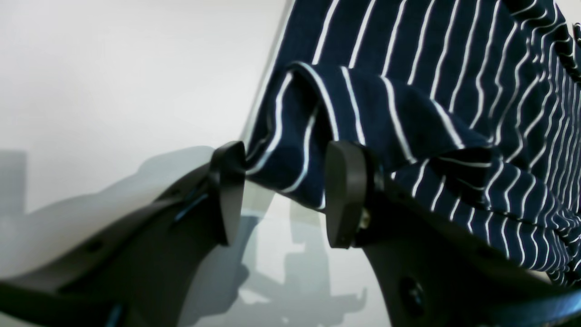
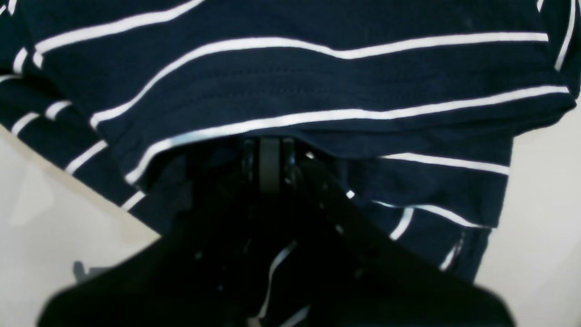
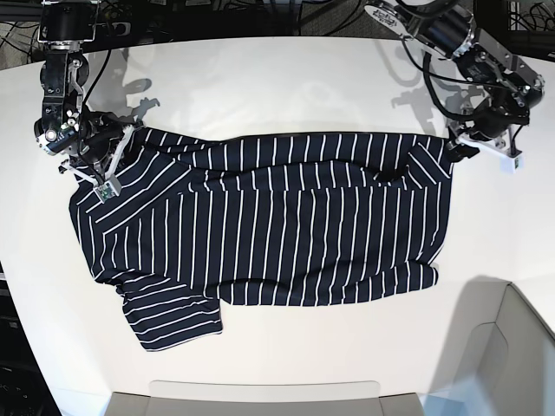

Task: Fold the T-shirt properly
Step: 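Lower the left gripper onto the shirt's shoulder corner and grasp it, then hold both shoulder corners and pull the shirt flat toward the robot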

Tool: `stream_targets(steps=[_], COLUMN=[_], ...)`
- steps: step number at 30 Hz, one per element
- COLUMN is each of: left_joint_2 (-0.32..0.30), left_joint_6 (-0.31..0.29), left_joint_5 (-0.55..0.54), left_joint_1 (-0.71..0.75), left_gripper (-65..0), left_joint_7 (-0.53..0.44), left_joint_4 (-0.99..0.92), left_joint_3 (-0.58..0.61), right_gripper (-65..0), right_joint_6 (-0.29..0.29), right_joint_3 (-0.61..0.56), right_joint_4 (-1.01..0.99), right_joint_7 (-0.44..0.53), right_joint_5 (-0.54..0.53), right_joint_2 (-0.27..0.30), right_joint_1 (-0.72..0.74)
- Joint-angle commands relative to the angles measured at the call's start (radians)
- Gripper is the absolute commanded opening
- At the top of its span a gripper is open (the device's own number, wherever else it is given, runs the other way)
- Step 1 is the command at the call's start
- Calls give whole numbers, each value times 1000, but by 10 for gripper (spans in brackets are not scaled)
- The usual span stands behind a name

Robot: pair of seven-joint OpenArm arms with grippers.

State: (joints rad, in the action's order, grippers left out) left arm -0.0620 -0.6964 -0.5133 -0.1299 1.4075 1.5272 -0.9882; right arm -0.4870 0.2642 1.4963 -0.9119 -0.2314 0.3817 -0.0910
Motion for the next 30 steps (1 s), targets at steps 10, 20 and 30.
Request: stream_targets(steps=[10,20,30], left_joint_2=[-29,-57,-75], left_joint_6=[-2,-2,-2], left_joint_5=[-23,-20,-25], left_joint_1=[11,22,19], left_gripper=[-354,-355,-355], left_joint_7=[-11,-47,-43], left_joint_4=[2,-116,-109], left_joint_3=[76,85,82], right_gripper=[-650,-650,-650], right_joint_6=[-5,-5,-5], right_joint_3=[-1,2,2], right_joint_4=[11,13,13], right_joint_7=[0,0,0], right_joint_5=[-7,-7,-7], right_joint_2=[10,15,12], right_joint_1=[10,9,10])
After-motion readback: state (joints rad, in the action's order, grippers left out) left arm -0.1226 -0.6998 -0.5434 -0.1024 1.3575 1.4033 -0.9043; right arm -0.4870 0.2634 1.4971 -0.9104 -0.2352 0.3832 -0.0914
